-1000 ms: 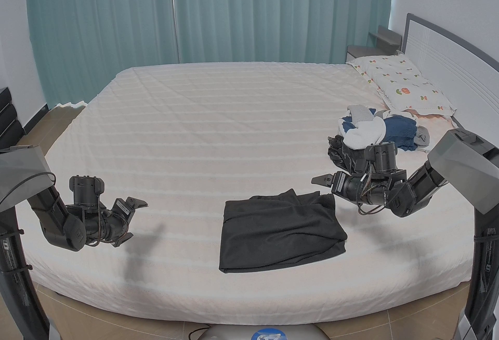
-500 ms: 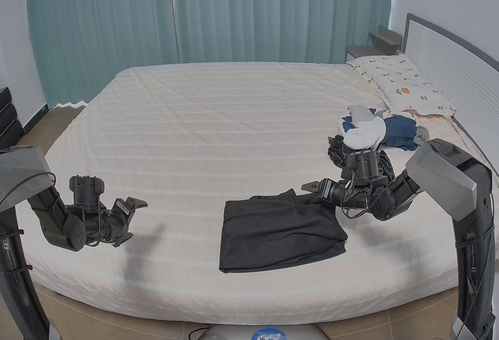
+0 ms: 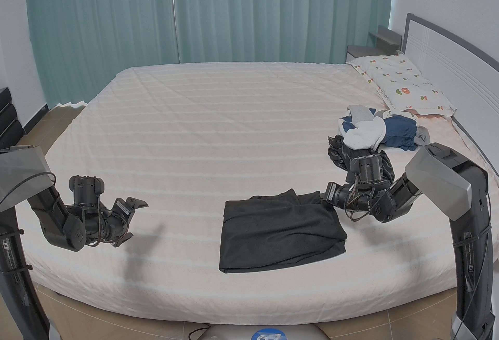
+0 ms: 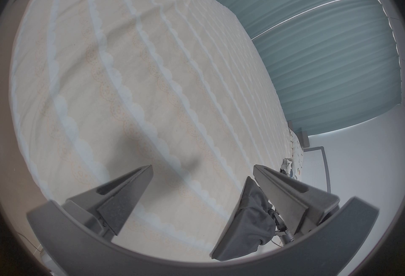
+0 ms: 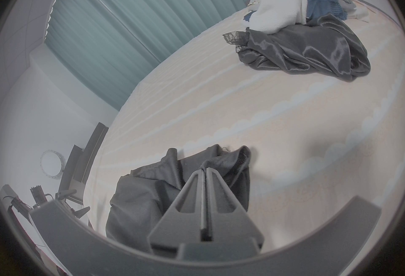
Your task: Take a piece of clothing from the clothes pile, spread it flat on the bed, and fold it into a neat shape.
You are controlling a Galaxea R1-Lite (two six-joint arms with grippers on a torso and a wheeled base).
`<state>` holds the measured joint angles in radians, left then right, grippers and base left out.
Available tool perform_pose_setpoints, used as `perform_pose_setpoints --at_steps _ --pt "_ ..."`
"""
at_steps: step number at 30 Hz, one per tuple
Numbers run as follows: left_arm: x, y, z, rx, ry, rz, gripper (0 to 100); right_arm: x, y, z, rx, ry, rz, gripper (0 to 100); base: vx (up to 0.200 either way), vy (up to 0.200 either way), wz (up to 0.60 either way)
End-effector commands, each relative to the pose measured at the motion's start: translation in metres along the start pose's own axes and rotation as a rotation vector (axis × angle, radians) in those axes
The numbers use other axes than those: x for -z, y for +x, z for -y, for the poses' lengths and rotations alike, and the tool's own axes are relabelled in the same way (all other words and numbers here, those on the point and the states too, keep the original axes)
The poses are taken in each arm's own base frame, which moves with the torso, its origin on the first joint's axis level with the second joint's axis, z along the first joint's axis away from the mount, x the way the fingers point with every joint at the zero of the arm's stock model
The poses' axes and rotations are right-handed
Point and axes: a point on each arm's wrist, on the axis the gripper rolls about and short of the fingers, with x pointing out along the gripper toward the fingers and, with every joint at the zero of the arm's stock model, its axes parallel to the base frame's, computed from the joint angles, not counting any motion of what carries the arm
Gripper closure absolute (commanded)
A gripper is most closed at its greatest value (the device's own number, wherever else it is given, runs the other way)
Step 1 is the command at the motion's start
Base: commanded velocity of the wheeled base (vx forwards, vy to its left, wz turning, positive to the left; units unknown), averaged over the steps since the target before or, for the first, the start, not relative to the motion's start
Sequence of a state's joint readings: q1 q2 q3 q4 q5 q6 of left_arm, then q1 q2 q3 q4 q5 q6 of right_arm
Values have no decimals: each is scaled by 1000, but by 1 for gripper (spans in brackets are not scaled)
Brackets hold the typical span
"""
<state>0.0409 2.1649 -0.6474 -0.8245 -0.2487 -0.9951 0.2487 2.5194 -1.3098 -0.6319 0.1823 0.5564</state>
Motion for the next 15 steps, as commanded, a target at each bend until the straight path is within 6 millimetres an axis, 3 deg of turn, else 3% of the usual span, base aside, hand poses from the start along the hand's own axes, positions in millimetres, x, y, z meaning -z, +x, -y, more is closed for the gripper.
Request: perform_pose_setpoints --at_steps 1,15 --pt "0 0 0 -2 -1 0 0 -1 -1 5 10 10 3 100 0 0 0" --pt "0 0 0 -2 -1 0 0 -6 -4 24 72 40 25 100 0 0 0"
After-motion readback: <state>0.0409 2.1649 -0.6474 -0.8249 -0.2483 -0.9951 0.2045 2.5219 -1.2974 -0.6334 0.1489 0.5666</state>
